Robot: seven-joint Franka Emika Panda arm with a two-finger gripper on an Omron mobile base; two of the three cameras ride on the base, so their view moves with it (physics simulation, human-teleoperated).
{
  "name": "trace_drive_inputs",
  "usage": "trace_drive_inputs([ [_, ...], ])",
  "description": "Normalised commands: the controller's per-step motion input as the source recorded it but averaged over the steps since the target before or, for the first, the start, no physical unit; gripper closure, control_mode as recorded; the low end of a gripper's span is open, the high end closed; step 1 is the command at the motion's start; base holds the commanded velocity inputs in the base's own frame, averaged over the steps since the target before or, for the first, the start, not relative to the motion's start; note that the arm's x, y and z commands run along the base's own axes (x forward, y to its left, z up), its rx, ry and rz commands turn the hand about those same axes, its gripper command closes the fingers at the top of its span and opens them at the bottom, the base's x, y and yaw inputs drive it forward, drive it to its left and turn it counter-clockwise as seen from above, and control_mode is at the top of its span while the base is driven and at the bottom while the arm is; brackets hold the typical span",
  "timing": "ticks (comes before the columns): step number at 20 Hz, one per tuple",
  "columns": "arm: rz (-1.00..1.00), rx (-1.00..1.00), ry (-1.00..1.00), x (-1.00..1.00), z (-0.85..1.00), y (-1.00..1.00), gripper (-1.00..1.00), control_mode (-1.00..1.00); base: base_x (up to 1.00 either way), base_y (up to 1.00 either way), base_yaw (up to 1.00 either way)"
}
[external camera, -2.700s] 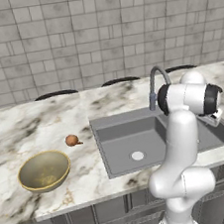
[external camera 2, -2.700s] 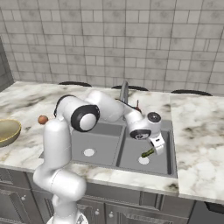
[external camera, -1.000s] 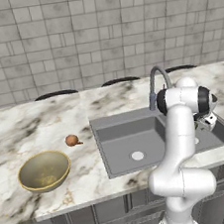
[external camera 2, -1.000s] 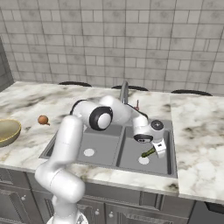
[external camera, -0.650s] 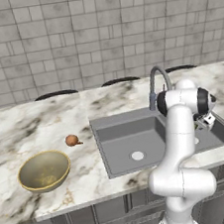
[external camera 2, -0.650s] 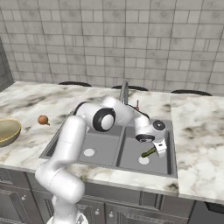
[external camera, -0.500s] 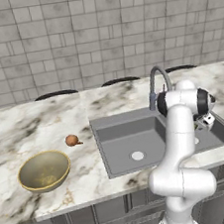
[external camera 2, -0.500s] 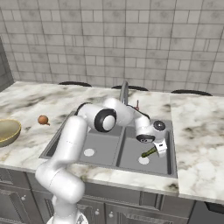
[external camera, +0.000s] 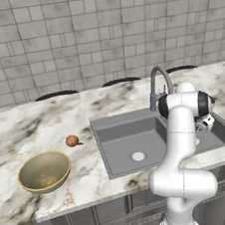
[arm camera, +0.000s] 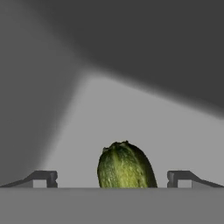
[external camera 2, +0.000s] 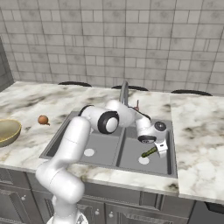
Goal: Remove the squash and onion from the sink. Then move the bowl and cup from the counter to the sink for washing.
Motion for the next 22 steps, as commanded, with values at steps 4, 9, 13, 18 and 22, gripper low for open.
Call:
trace_drive_inputs([
  [4,-0.04,0.00,0.00,0.12,-0.18,-0.05,-1.00,-1.00,0.00,0.00,0.00],
  [9,-0.03,0.00,0.00,0.03,-0.20,-0.05,-1.00,-1.00,0.00,0.00,0.00],
  [13,-0.01,0.00,0.00,-0.03,-0.22,-0.04,-1.00,-1.00,0.00,0.00,0.00],
  [18,0.00,0.00,0.00,-0.05,-0.24,0.00,-1.00,-1.00,0.00,0.00,0.00],
  [22,0.00,0.00,0.00,-0.08,-0.24,0.00,1.00,-1.00,0.00,0.00,0.00],
])
